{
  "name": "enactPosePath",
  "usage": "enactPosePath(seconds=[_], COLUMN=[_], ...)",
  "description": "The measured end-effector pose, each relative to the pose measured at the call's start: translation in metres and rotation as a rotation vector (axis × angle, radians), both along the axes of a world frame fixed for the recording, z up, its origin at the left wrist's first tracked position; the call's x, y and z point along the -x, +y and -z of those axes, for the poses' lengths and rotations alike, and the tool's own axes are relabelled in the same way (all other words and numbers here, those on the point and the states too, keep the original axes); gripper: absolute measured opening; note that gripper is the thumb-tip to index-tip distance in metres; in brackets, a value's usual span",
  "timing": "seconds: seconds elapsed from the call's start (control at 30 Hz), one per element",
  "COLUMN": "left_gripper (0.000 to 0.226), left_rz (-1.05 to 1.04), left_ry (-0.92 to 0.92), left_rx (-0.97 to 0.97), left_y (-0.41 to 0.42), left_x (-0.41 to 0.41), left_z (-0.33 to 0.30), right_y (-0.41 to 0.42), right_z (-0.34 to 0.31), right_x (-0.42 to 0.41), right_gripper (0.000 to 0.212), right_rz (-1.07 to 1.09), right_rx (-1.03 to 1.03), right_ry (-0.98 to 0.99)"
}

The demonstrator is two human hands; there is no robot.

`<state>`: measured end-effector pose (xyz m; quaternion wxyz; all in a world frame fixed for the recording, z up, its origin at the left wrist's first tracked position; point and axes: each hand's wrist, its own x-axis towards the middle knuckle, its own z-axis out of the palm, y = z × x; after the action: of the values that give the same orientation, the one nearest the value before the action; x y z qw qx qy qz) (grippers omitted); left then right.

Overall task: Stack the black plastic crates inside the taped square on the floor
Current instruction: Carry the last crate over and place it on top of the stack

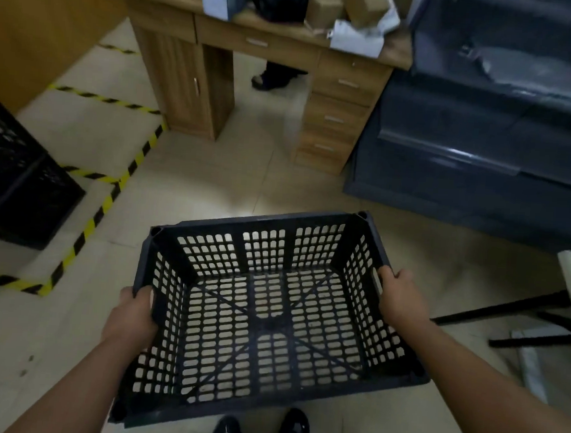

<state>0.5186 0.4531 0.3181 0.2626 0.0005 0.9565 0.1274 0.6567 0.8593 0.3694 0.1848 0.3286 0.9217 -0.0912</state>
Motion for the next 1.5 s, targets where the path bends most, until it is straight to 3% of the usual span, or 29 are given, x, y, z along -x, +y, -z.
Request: enactPosePath(seconds=[0.27,0.6,0.77,1.03,1.5], left_gripper=[0.067,0.053,0.037,0.055,0.059], left_rz=[-0.086,-0.242,-0.307,-0.441,-0.610], left_ry=[0.087,0.188,0.320,0.408,0.584], left_rx=[0.066,0.059,0.077,0.028,0.052], left_y=[-0.062,-0.147,-0.177,-0.203,-0.319], left_x=[0.025,0.054,0.077,0.135,0.228], left_z=[-0.113,-0.167,-0.178,-0.211,-0.275], right_y=[-0.062,-0.120,-0.140,-0.175,-0.300], right_z=[-0.095,-0.141,-0.150,-0.163,-0.232], right_x=[0.017,0.090,0.157,0.296,0.486], right_gripper=[0.039,0.049,0.048,0.065,0.056], right_rz=[-0.065,-0.210,-0.273,-0.420,-0.644], right_rx=[-0.036,-0.015,0.037,0.035,0.123], right_ry=[0.233,0.415,0.447,0.492,0.583])
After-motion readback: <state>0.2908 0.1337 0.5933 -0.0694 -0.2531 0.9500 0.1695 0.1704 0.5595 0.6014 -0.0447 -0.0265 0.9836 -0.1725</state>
